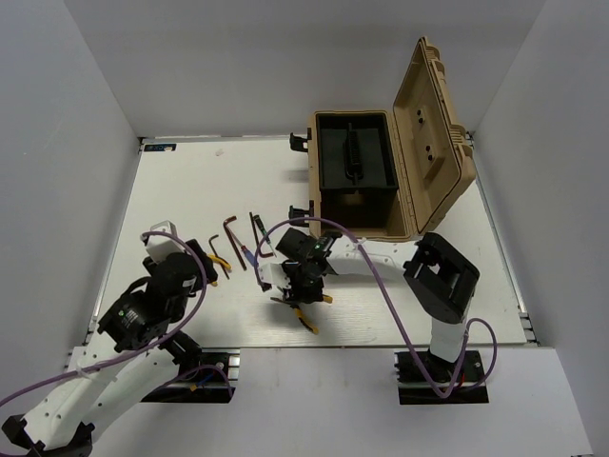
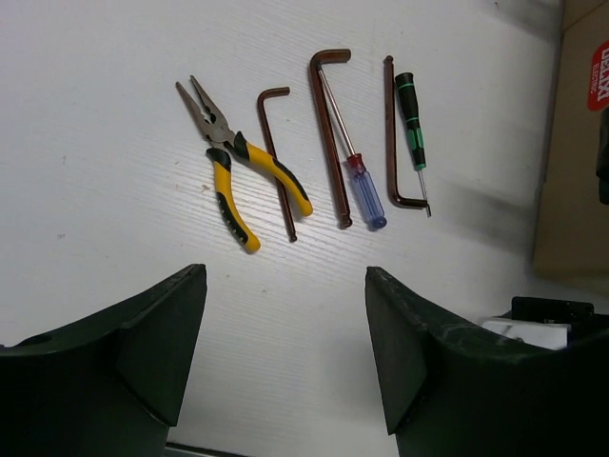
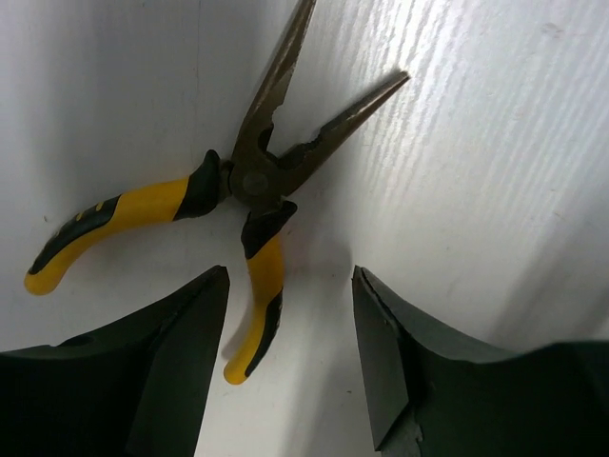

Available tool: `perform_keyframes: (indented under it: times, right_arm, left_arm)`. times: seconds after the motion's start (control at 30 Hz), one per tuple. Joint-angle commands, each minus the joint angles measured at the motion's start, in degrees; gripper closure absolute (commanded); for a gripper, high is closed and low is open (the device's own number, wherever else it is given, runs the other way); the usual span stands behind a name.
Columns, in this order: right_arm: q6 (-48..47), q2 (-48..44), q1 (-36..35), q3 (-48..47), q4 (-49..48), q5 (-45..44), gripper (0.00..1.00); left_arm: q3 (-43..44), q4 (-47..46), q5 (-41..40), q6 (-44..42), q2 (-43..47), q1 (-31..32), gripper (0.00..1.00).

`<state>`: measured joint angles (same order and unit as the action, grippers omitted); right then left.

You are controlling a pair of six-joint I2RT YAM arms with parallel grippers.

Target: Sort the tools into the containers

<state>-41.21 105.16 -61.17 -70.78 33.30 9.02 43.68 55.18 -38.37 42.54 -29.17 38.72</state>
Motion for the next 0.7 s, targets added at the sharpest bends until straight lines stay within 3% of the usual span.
perform_keyframes:
  times: [0.0,0.27,0.33,0.6,0.67]
  right_arm:
    - [-1.9,1.4,-0.4,-1.7,0.8,1.8,0.4]
    - [-3.1,3.1,-0.2,0.6,0.1,2.8,0.5]
    - [-3.3,3.6,-0.2,1.0,0.4,3.4,0.6]
    - [-3.0,2.5,-0.3,1.4,4.4,6.4,0.78]
    - [-2.6,1.8,-0.3,0.7,6.7,6.5,0.9]
  left_arm:
    - [1.8,1.2,-2.0,0.5,0.5,-0.2,0.22]
    - [0.5,0.7,-0.9,3.4,-1.4,-0.2,0.22]
    - [-1.1,0.7,0.6,6.5,-2.9,-0.2,0.22]
    - [-9.9,-4.9,5.9,15.5,-6.0,-0.2,0.22]
    - [-12.9,-5.5,6.5,18.4,-6.0,-0.2,0.22]
